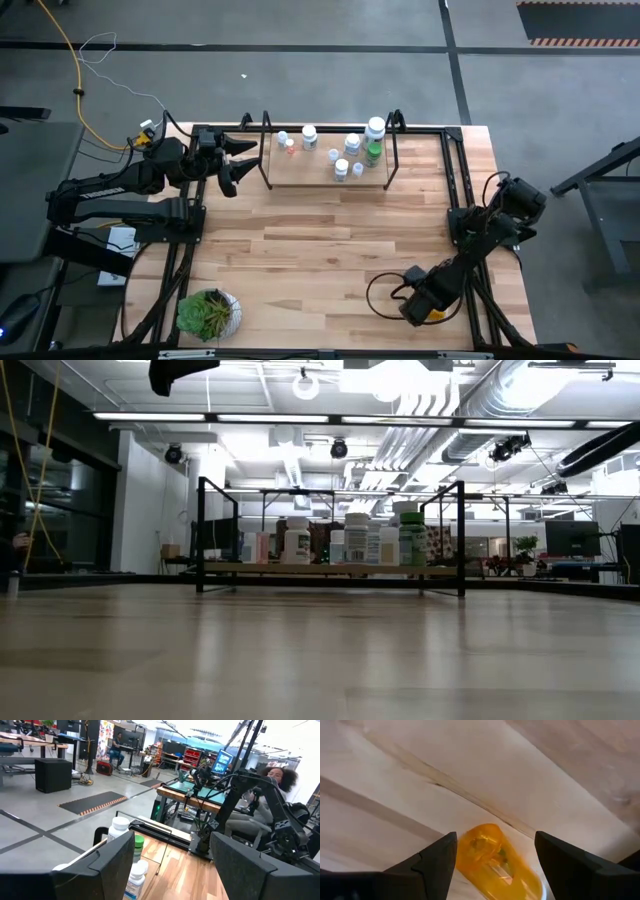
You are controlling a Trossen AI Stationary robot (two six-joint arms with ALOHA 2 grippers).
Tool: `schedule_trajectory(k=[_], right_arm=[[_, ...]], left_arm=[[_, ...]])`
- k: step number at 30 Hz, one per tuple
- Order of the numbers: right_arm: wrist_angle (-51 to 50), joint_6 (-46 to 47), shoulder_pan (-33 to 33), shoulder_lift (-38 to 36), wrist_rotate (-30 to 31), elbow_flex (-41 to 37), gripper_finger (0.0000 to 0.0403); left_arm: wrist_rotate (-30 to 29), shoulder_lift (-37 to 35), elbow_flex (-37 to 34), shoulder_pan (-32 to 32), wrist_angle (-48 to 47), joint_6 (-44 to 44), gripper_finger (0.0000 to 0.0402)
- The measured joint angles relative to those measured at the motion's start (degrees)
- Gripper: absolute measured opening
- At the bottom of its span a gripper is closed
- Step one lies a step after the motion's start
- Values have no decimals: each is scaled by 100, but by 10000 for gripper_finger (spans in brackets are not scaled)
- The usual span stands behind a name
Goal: Pick and place medicine bottles onto shelf by color
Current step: Put the orange pill bottle on the shelf
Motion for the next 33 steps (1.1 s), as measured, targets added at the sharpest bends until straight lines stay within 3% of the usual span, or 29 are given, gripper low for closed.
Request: schedule_trajectory(k=[12, 24, 33], right_arm=[[-3, -1175, -2, -4, -620, 0, 259], [-28, -1944, -93, -4, -645, 0, 262], [-43, -2636, -349, -53, -729, 0, 339]], left_arm=[[-149, 0, 2, 1, 0, -1, 250], [-150, 0, 2, 1, -2, -1, 250], [-149, 0, 1, -1, -2, -1, 250]])
